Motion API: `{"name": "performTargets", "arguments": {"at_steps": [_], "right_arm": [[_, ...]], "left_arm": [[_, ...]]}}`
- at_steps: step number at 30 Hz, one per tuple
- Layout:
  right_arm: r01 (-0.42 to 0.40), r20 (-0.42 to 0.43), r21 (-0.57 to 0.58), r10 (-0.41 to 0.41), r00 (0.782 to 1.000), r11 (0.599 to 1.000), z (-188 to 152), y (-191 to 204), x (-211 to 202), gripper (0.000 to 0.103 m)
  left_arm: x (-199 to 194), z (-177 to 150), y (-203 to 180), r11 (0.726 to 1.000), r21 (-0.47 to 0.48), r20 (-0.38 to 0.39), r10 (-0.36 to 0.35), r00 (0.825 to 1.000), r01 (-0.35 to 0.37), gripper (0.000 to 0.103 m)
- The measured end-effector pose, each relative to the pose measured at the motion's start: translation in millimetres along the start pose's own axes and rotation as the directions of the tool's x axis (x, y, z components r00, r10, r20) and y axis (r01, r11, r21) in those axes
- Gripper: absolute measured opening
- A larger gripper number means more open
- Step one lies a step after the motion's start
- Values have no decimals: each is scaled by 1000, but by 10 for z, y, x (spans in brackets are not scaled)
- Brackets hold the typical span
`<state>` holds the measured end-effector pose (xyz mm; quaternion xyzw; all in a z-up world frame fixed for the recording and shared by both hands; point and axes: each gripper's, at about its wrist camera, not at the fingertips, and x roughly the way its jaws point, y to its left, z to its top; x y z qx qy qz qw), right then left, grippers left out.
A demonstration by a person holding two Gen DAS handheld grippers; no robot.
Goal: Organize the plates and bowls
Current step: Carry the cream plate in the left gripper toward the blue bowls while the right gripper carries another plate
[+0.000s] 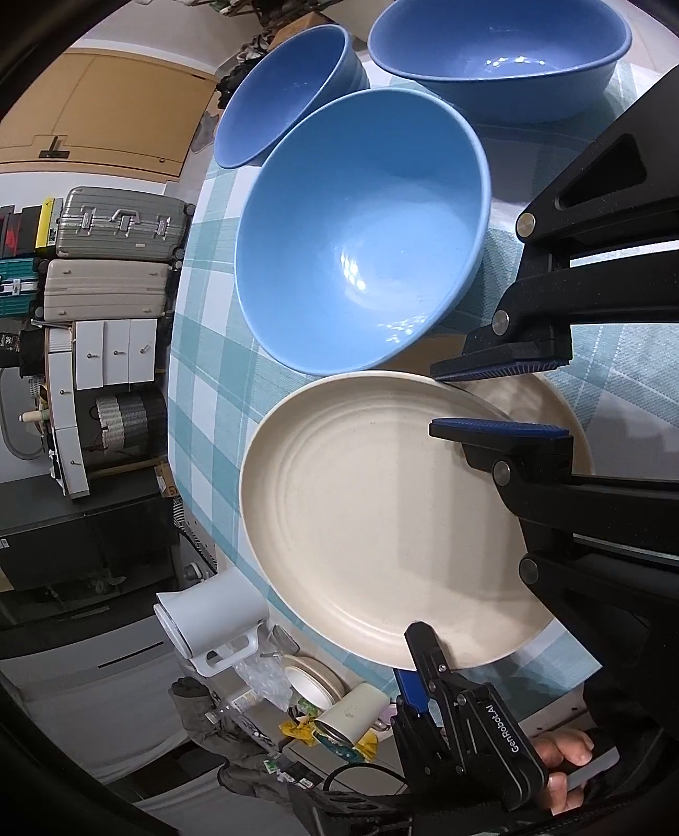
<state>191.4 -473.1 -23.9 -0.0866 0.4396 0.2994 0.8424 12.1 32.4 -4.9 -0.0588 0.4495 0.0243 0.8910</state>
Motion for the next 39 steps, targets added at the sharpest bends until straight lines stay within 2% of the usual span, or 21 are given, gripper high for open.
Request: {"name": "performTargets", "arguments": {"at_steps": [17,33,39], "right_arm": [[35,-23,4,-35,999,999,-154,-34,87,15],[126,-18,-61,-128,992,990,-199,35,214,15],[156,-16,-82,-158,987,984,-234,62,268,15]], "left_arm": [[73,-57,-85,1000,30,-32,-6,999,7,21],[186,-78,-162,998,52,-22,43,999,-41,23],[239,-96,-220,994,78,-12,81,997,-79,24]]}}
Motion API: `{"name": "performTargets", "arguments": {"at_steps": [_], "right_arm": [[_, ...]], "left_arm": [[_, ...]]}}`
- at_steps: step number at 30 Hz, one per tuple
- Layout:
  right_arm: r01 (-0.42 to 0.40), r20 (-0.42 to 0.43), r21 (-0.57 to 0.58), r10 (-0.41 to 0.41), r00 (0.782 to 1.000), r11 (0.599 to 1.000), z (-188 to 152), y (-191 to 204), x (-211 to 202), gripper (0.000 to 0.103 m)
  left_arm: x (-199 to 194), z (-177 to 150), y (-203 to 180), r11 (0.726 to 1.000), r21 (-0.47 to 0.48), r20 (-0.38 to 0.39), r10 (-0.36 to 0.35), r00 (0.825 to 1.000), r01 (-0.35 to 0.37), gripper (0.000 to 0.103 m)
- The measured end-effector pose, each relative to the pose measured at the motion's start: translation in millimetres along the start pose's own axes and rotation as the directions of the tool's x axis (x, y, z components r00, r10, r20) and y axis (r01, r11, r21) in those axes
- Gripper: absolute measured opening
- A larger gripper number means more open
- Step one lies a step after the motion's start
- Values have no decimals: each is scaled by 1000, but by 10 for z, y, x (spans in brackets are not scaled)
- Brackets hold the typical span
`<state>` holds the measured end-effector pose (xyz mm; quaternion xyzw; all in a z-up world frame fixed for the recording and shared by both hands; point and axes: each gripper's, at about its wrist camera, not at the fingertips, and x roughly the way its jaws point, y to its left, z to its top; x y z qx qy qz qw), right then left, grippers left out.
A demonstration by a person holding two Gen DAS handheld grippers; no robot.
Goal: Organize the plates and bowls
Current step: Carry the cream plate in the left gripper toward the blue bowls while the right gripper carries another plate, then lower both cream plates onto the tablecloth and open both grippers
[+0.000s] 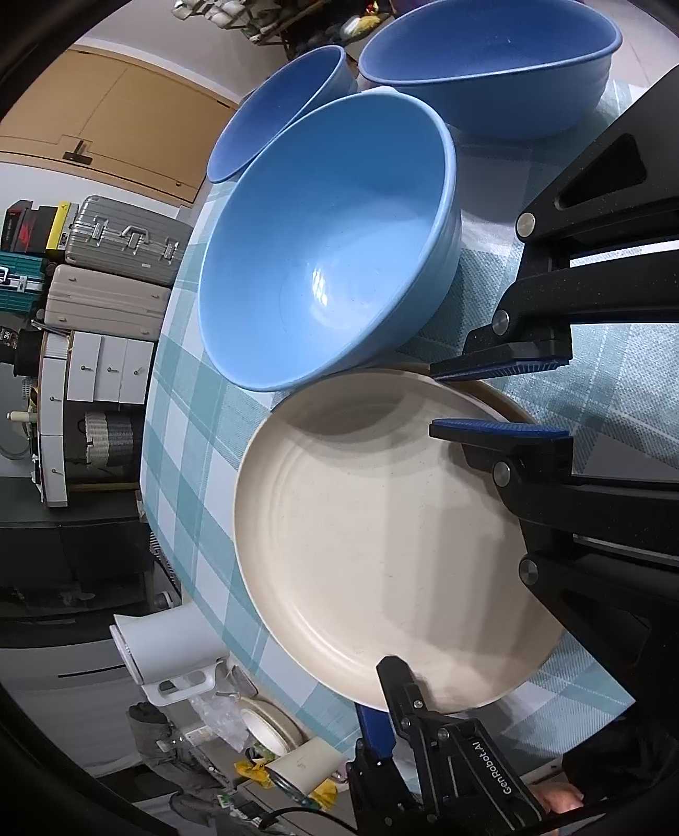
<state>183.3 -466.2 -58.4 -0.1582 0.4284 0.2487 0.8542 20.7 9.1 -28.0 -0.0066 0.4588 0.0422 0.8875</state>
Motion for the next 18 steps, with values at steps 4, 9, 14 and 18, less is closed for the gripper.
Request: {"name": "performTargets", "arguments": {"at_steps": [4,9,14,18], "right_arm": [[24,7,-19,-24,1000,1000,-24,35,10,15],[53,18,-42,-52,998,998,-52,77,12,15],[11,12,-4,-11,1000,1000,-47,24,11,16],[2,15,12,-3,1000,1000,-27,-10,-8,17]], "left_arm": [[14,2,-7,1000,5,2,7,1000,-7,24],[24,-7,-26,1000,19,10,20,1000,-20,25],[39,-1,-14,1000,10,5,5,1000,-5,25],[51,14,48,1000,-14,-9,-27,1000,27,26]]}}
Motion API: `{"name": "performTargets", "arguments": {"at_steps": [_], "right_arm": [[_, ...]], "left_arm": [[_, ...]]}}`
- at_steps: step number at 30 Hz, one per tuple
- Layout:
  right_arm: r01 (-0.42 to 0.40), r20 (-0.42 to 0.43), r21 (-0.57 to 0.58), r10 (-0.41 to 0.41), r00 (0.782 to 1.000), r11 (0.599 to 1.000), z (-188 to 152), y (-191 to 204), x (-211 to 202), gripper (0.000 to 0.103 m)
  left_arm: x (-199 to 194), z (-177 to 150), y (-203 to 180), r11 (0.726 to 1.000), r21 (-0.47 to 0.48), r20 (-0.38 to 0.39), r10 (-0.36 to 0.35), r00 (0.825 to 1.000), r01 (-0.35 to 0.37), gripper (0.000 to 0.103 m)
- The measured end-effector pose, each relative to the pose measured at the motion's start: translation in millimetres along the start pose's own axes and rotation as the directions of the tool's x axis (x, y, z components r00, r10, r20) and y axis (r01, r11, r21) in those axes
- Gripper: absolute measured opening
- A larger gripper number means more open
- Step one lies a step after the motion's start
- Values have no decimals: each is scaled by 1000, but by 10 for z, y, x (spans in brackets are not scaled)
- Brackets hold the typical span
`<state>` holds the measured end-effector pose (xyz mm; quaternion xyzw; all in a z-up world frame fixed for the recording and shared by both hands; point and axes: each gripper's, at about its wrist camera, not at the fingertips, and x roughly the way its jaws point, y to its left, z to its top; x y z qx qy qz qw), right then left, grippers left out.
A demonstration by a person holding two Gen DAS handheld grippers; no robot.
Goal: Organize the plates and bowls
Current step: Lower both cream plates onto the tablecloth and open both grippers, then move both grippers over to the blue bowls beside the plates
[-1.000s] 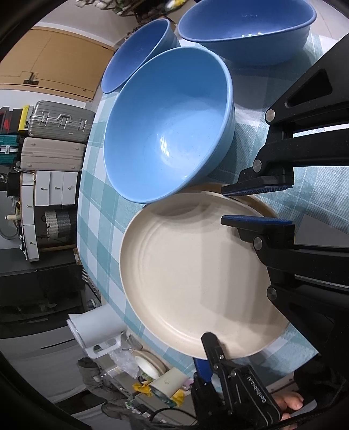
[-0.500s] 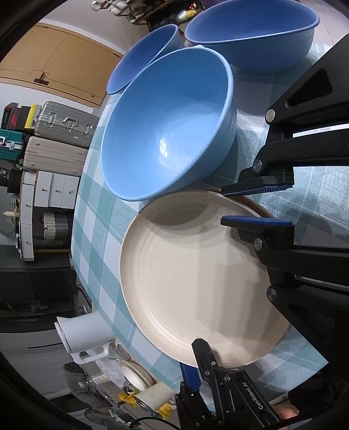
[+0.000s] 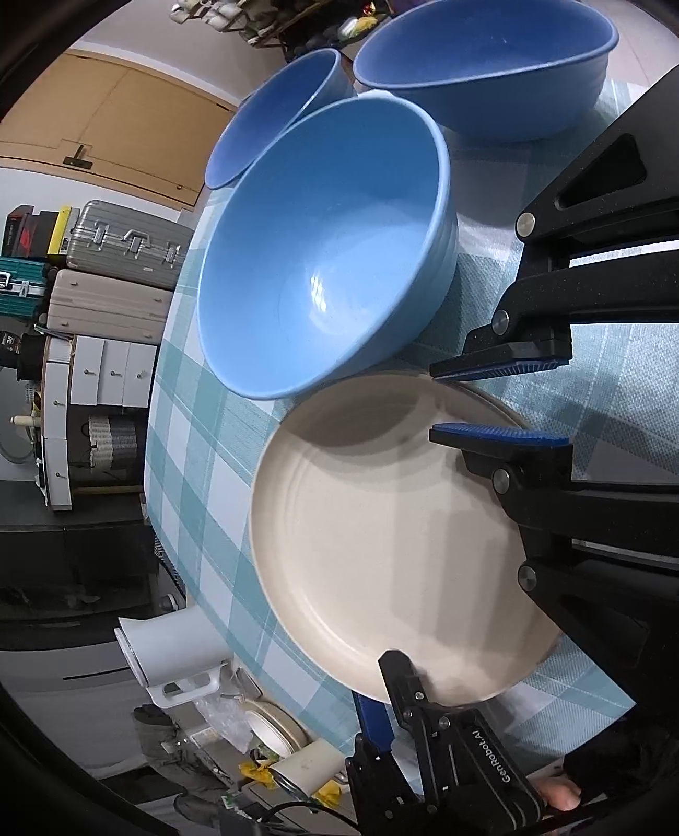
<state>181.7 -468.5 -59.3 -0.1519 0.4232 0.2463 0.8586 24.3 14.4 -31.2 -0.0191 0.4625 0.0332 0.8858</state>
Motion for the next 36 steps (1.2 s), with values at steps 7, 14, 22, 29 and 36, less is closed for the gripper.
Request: {"name": "performTargets", "arguments": {"at_steps": [7,14,22,29,36], "right_arm": [[-17,0,-8,17,1000,1000,13,21,-80,25],[-26,27,-11,26,999,1000,41,52,-259,36],[-65,111,-3,65,992,998,75,27,-580,87],[-17,153,8,16,988,1000,84,-64,-729,101],[-16,174,37,9,985,999,68,-221,-824,101]], "left_arm": [[-126,26,119,998,-48,16,-42,999,42,52],[-351,65,203,994,-74,61,-70,996,75,77],[-547,97,174,994,-71,103,-78,992,86,84],[-619,110,82,995,-54,127,-77,989,84,102],[-621,136,-38,996,-33,129,-84,988,89,102]]}}
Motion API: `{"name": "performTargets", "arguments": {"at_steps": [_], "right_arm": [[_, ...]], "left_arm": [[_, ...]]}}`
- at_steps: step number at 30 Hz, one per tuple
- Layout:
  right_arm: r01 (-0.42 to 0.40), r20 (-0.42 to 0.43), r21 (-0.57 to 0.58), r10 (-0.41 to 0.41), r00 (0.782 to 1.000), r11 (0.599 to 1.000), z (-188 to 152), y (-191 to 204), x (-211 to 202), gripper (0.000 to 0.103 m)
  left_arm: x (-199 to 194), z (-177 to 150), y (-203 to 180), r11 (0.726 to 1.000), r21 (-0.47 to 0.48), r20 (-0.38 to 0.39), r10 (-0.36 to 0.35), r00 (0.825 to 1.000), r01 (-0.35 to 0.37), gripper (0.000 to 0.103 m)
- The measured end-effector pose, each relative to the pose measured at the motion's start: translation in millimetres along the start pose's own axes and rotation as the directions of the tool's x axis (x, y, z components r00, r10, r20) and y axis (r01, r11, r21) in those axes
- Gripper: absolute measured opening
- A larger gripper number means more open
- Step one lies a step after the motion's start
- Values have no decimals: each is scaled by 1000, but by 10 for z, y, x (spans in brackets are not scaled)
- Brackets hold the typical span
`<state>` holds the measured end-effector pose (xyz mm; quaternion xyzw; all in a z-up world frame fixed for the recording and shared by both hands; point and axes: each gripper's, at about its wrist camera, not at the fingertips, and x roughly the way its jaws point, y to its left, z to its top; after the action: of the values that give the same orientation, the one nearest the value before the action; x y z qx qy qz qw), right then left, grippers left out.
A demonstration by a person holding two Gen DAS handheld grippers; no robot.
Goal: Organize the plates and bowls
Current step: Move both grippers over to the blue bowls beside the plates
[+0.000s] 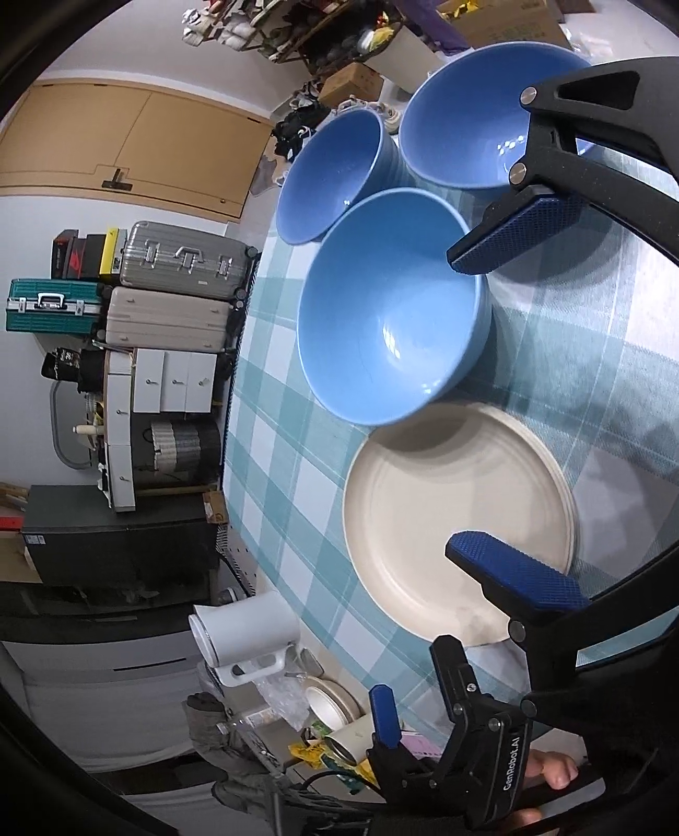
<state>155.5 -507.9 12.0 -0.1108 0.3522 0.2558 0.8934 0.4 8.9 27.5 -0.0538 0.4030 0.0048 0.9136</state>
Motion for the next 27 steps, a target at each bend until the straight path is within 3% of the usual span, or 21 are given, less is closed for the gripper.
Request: {"name": "performTargets", "arguments": {"at_steps": [10,27], "right_arm": [[22,37,69,-25,999,997,38,-341,-239,101],[126,74,197,-143,987,972,164,-1145,-801,101]], "left_arm": [[-60,137,-153,999,0,9,-49,999,49,102],[-140,792,-601,992,70,53,-107,993,104,102]]}}
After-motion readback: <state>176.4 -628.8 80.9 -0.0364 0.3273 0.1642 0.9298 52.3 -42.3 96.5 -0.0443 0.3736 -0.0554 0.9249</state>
